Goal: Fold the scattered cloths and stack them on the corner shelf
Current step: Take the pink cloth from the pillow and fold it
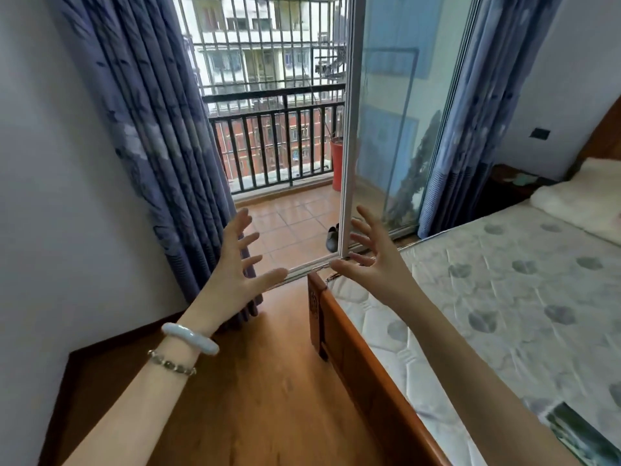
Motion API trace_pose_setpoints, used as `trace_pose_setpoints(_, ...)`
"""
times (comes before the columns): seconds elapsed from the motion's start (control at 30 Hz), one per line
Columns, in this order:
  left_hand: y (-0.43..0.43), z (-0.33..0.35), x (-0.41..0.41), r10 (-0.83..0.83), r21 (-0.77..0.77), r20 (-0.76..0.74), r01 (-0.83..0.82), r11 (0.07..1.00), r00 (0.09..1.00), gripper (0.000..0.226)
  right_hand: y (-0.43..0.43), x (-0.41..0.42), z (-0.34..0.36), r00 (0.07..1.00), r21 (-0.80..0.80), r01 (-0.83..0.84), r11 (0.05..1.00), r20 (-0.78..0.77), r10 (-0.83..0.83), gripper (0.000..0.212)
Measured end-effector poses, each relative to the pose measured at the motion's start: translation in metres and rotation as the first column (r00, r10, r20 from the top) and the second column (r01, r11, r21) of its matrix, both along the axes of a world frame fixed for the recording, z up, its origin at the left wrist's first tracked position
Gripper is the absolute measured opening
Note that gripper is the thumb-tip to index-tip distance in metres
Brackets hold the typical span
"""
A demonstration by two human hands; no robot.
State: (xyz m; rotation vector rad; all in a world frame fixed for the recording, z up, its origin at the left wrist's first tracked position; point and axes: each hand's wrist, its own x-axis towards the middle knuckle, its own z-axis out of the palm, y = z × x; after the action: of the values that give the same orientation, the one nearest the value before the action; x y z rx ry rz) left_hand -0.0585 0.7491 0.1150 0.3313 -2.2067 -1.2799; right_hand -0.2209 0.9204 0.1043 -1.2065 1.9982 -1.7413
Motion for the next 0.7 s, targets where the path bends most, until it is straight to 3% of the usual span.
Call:
trace_pose_setpoints(0.4,-0.174,-0.015,-0.143,-0.104,0.001,-0.078,0.104,0.995,0.991,0.111,-0.154,-0.121,-0.001,0.996,0.018,0.085,0.996,0.013,-0.085,0.095)
trace_pose_setpoints(0.7,-0.347,0.0,-0.256,-0.249,0.009,-0.11,0.251,0.968,0.962,0.11,-0.293,-0.195,0.009,0.967,-0.011,0.256,0.967,0.008,-0.256,0.091)
